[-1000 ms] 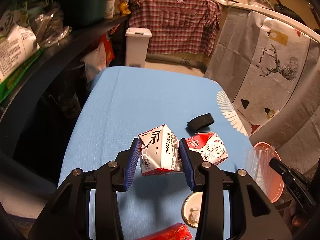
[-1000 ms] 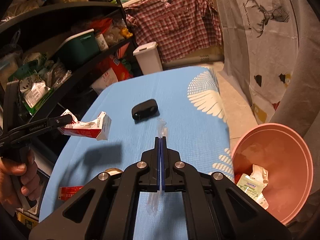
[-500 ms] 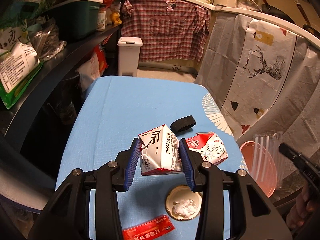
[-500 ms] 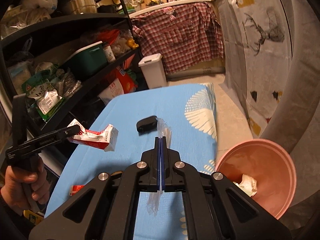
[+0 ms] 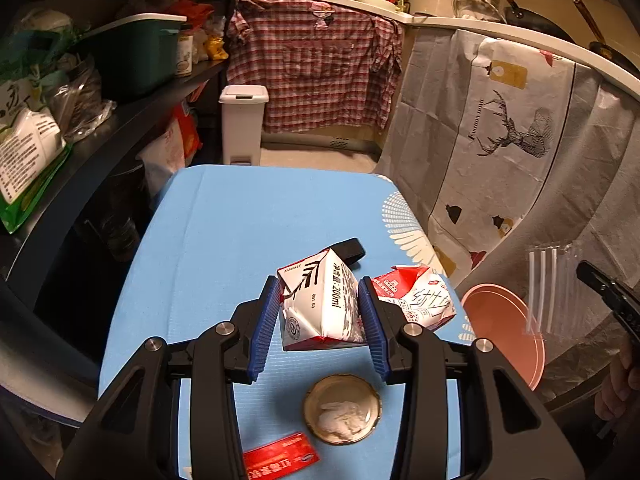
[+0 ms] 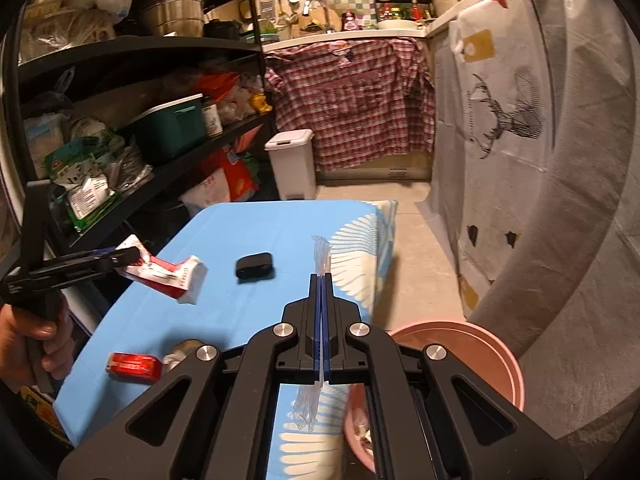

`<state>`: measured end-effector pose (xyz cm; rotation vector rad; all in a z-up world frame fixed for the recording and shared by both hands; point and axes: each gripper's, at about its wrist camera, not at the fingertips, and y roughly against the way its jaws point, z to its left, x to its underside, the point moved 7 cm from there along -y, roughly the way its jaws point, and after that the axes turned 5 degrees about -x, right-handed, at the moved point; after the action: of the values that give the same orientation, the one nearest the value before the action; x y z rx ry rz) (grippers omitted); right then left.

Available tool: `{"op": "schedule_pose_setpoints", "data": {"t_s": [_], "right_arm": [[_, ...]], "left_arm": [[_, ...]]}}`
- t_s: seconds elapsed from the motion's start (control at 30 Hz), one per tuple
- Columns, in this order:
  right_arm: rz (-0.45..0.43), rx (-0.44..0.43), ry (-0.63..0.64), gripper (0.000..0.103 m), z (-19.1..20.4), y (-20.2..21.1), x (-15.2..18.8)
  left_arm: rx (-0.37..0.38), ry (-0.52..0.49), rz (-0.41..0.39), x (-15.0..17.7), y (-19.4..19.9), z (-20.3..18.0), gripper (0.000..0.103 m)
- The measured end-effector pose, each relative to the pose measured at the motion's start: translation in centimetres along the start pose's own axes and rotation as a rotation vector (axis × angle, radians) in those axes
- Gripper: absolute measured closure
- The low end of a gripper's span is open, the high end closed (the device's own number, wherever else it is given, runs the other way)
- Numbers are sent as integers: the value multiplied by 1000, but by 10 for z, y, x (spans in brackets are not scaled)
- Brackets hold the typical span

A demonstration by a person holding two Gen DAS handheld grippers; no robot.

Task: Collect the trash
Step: 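Carry the milk carton and straw packet over the pink bin with both tools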

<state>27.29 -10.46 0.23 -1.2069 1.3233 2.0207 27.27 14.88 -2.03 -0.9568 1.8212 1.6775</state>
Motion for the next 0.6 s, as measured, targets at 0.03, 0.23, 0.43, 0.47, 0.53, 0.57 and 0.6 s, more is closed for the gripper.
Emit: {"op": "schedule_pose_setpoints", "data": {"t_s": [0.03, 0.23, 0.43, 0.47, 0.53, 0.57, 0.6], "right_arm": [[-2, 9, -8, 102, -6, 0, 2], [-2, 41, -72, 102, -32, -2, 13], [0, 71, -115, 102, -54, 0, 18], [1, 79, -118, 102, -58, 1, 19], [2, 85, -126, 102, -63, 3, 21], [3, 87, -128, 102, -64, 4, 21], [4, 91, -130, 102, -67, 4, 22]], "left_arm": [[3, -6, -1, 0, 0, -4, 63], [28, -49, 2, 3, -4, -29, 63], [45, -72, 8, 5, -11, -51, 63], [49, -75, 9, 6, -12, -54, 63], [57, -83, 10, 6, -14, -63, 63], [61, -88, 11, 6, -15, -68, 63], [65, -93, 12, 7, -16, -71, 63]]}}
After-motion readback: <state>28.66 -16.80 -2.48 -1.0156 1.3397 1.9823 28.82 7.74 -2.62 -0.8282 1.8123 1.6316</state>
